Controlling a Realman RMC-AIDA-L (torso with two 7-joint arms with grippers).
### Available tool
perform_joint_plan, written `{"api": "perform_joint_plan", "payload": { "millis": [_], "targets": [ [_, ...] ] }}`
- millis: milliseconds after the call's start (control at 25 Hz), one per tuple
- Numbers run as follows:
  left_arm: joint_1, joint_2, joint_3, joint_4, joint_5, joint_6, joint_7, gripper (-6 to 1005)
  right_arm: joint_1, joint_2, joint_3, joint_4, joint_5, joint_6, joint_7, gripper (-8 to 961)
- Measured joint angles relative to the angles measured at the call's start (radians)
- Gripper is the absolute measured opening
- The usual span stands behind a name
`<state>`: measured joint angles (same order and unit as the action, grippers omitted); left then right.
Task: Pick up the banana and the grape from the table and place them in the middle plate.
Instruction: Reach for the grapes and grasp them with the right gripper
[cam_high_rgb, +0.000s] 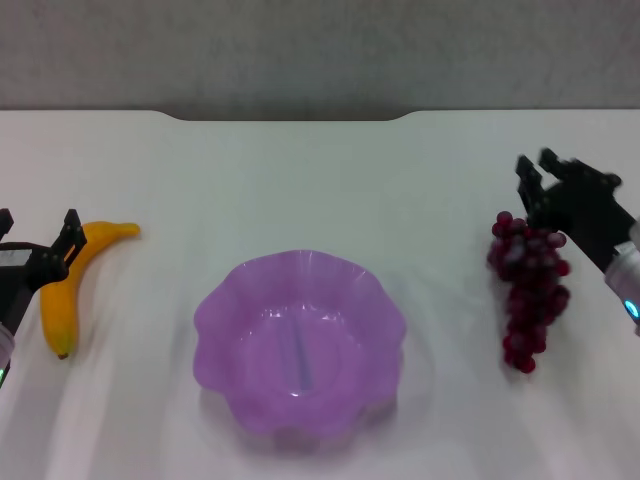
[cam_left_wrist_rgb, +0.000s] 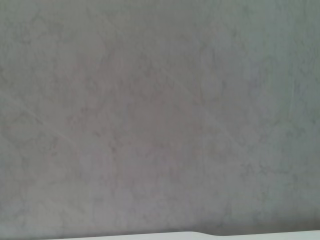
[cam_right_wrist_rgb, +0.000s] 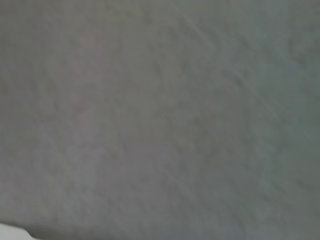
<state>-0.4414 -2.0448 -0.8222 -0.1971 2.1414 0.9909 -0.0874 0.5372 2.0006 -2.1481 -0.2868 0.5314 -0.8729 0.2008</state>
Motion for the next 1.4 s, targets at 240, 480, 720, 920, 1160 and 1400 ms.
{"api": "perform_joint_plan", "payload": {
  "millis": [240, 480, 720, 920, 1160, 1400],
  "targets": [
    [0.001, 0.0, 0.0, 0.0, 0.0, 0.0, 0.0, 865, 0.018, 0.001, 0.001, -0.02, -0.028, -0.002, -0.001, 227],
    [0.005, 0.0, 0.0, 0.001, -0.005, 0.0, 0.0, 866, -0.025, 0.006, 0.014, -0.026, -0.016, -0.02, -0.009, 112],
    [0.005, 0.0, 0.0, 0.001, -0.001, 0.0, 0.0, 866, -0.037, 0.007, 0.027, -0.029, -0.011, 0.112, -0.002, 112],
    [0.002, 0.0, 0.0, 0.001, 0.0, 0.0, 0.0, 866, -0.035, 0.008, 0.023, -0.031, -0.015, 0.17, 0.005, 369],
    [-0.002, 0.0, 0.001, 0.0, 0.001, -0.006, 0.0, 866, -0.042, 0.009, 0.016, -0.033, -0.018, 0.207, 0.015, 709],
    [-0.003, 0.0, 0.003, -0.007, 0.002, -0.015, 0.001, 866, -0.055, 0.011, 0.013, -0.028, -0.019, 0.233, 0.022, 824]
  ]
}}
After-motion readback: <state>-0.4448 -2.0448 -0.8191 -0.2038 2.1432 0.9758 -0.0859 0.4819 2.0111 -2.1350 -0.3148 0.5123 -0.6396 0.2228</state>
